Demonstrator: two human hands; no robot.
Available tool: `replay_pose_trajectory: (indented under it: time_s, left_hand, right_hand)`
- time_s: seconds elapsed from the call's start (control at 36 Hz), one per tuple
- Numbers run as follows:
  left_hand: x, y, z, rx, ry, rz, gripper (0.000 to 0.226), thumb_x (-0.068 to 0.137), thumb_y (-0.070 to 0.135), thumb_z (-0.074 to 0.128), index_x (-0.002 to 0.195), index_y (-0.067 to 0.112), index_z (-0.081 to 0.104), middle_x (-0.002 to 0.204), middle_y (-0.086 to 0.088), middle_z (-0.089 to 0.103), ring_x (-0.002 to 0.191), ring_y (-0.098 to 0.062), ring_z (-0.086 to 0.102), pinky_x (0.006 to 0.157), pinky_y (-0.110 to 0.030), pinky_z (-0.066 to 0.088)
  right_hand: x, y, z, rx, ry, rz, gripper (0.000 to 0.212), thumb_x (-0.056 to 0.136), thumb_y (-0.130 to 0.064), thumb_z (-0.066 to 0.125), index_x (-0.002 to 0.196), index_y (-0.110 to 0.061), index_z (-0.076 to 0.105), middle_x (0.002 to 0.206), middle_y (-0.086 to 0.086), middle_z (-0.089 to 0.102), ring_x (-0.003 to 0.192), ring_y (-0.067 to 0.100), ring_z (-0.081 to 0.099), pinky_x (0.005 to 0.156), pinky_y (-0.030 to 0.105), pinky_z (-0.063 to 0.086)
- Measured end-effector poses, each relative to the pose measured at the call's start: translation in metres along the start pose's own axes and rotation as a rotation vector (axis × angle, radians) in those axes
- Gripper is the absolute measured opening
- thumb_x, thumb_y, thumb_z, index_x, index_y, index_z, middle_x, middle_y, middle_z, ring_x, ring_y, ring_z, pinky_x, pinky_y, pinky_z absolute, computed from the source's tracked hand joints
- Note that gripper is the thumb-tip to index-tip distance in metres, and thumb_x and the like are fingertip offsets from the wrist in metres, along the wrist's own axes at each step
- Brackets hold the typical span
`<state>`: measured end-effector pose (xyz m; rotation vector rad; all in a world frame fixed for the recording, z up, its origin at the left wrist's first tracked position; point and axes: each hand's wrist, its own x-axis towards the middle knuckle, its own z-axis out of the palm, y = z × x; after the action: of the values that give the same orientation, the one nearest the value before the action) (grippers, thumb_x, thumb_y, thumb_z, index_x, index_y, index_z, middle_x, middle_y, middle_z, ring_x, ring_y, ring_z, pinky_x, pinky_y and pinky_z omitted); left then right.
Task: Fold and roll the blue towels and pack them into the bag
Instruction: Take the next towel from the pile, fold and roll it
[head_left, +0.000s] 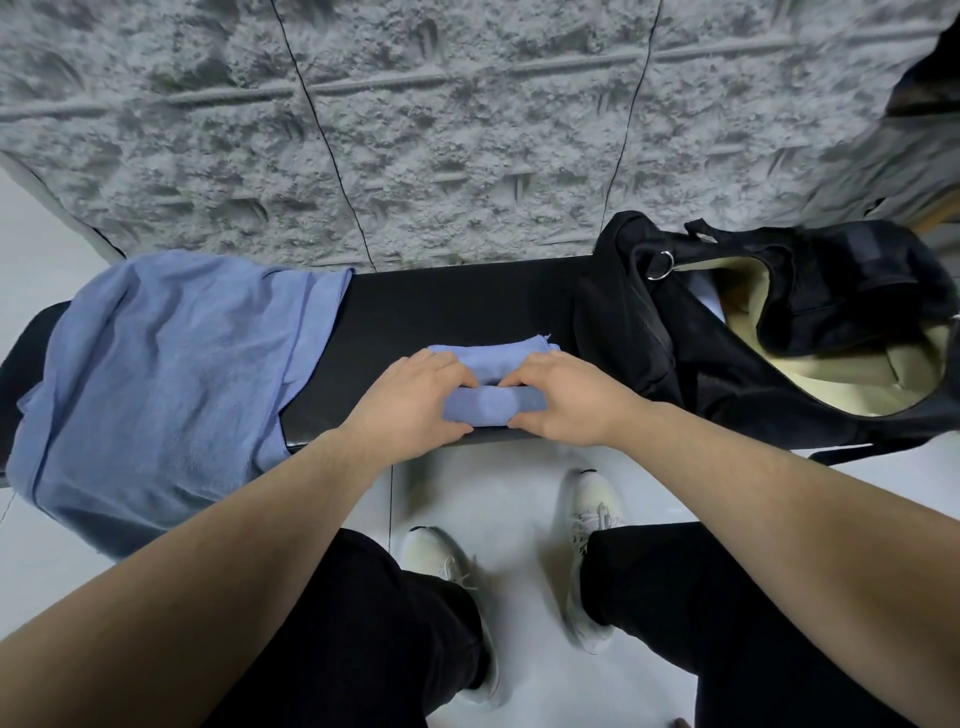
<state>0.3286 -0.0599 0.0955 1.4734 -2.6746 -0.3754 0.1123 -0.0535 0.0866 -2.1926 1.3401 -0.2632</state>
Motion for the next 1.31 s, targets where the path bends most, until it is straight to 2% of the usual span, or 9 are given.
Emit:
replay_pose_trajectory:
  time_s: [0.11,0.25,0.42,0.56,0.75,0.86,0.97,1.06,1.31]
  left_hand:
    - [-0.001,0.003,-0.004,0.042,-0.047,0.019,0.014,0.082,0.036,0.056,0.080,0.028,0.067,0.069,0.007,0.056,0.071,-0.018,0.048,0.061,-0.031,0.039]
    - [-0.003,-0.004,0.006,-0.102,-0.141,-0.023,0.023,0.082,0.042,0.049,0.094,0.035,0.066,0.084,0.015,0.054,0.086,-0.015,0.050,0.084,-0.039,0.047]
    - [0.001,-0.001,0.006,-0.146,-0.190,-0.108,0.041,0.093,0.033,0.054,0.134,0.035,0.054,0.111,0.008,0.050,0.099,-0.014,0.037,0.100,-0.035,0.036]
    - [0.005,0.001,0.005,-0.135,-0.210,-0.164,0.031,0.094,0.031,0.049,0.123,0.028,0.058,0.113,0.006,0.048,0.106,-0.018,0.041,0.097,-0.035,0.032]
    - [0.005,-0.002,0.009,-0.121,-0.168,-0.159,0.034,0.094,0.033,0.049,0.127,0.025,0.054,0.109,0.009,0.044,0.099,-0.011,0.033,0.090,-0.028,0.020]
    - [-0.001,-0.006,0.012,-0.128,-0.073,-0.072,0.046,0.087,0.043,0.054,0.131,0.033,0.047,0.112,0.016,0.039,0.097,-0.005,0.032,0.089,-0.027,0.019]
    - [-0.006,-0.010,0.011,-0.118,0.028,0.054,0.066,0.073,0.050,0.069,0.133,0.037,0.045,0.119,0.013,0.039,0.102,-0.006,0.037,0.093,-0.026,0.019]
    - [-0.004,-0.010,0.012,-0.023,0.028,0.112,0.072,0.071,0.044,0.078,0.134,0.036,0.046,0.119,0.011,0.040,0.102,-0.009,0.037,0.091,-0.024,0.017]
    - [0.004,-0.001,0.009,0.025,0.001,0.077,0.039,0.083,0.034,0.065,0.122,0.038,0.060,0.093,0.013,0.049,0.080,-0.014,0.046,0.072,-0.029,0.031]
  right_hand:
    - [-0.003,0.001,-0.002,0.016,-0.058,0.076,0.030,0.086,-0.035,0.068,0.114,-0.026,0.069,0.108,-0.010,0.065,0.103,0.010,0.055,0.091,0.030,0.044]
    - [-0.004,0.002,-0.002,0.048,-0.127,0.111,0.029,0.087,-0.037,0.064,0.115,-0.028,0.068,0.101,-0.008,0.065,0.096,0.013,0.056,0.084,0.034,0.049]
    - [-0.004,0.006,0.002,-0.074,-0.092,0.083,0.043,0.092,-0.045,0.057,0.133,-0.034,0.055,0.125,-0.010,0.054,0.117,0.016,0.041,0.103,0.035,0.035]
    - [-0.007,0.007,-0.003,-0.096,0.045,-0.040,0.053,0.083,-0.044,0.067,0.133,-0.036,0.052,0.119,-0.013,0.052,0.105,0.012,0.042,0.096,0.035,0.037]
    - [-0.001,0.007,0.003,-0.150,0.025,-0.072,0.047,0.081,-0.032,0.074,0.124,-0.031,0.056,0.116,-0.011,0.054,0.101,0.014,0.041,0.093,0.035,0.039]
    - [-0.001,0.007,0.002,-0.059,0.051,-0.052,0.042,0.082,-0.024,0.074,0.122,-0.027,0.062,0.106,-0.010,0.058,0.092,0.012,0.039,0.081,0.021,0.031]
    - [0.000,0.006,0.000,-0.022,0.054,0.029,0.041,0.084,-0.025,0.071,0.124,-0.028,0.062,0.113,-0.006,0.065,0.103,0.017,0.051,0.089,0.017,0.033]
    - [0.000,0.006,-0.002,0.005,0.018,0.076,0.041,0.085,-0.031,0.070,0.124,-0.031,0.060,0.116,-0.006,0.063,0.110,0.017,0.052,0.096,0.028,0.039]
    - [-0.002,0.009,-0.007,0.236,-0.068,0.199,0.036,0.079,-0.036,0.078,0.111,-0.036,0.063,0.106,-0.013,0.063,0.100,0.008,0.058,0.093,0.032,0.048]
